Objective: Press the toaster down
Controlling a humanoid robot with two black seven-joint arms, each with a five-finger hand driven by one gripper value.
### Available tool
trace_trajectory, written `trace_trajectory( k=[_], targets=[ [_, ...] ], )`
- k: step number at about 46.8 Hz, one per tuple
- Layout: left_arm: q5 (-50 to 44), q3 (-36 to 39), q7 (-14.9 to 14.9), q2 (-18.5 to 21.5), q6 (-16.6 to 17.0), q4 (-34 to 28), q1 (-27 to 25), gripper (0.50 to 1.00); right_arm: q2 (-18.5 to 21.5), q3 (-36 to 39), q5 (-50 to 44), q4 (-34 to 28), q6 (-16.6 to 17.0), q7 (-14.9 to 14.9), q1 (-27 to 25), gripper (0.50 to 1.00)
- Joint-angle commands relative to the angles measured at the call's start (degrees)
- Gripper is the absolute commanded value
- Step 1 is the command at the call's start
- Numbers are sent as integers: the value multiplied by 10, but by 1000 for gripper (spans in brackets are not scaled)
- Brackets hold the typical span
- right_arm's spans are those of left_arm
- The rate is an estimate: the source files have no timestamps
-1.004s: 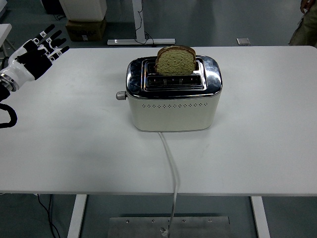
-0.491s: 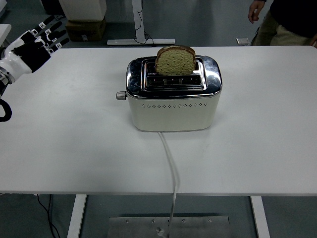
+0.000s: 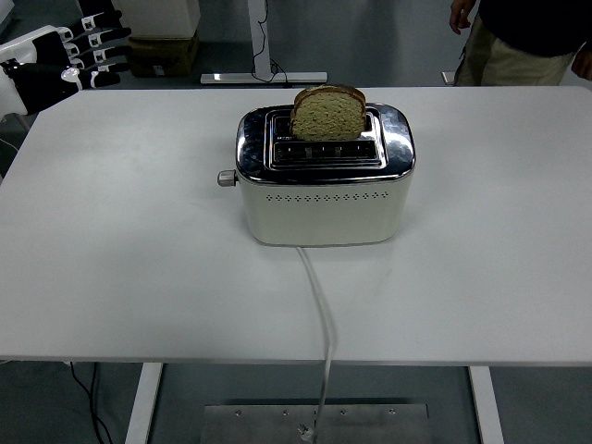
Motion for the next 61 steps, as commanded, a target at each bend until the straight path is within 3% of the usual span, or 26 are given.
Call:
trace_trajectory(
  k=[1,5,20,40,61],
  targets=[
    [48,1,11,7,-15,-14,-15,1000,0,0,0,0,0,1,0,998],
    [114,1,11,12,-35,-30,-28,1000,0,0,0,0,0,0,0,998],
    [292,1,12,28,-35,-76,-38,1000,0,0,0,0,0,0,0,1000],
    [387,42,15,19,-35,-103,-33,1000,0,0,-1,0,0,0,2,998],
    [412,76,15,-52,-35,-102,-22,1000,0,0,-1,-1,0,1,3,998]
  ],
)
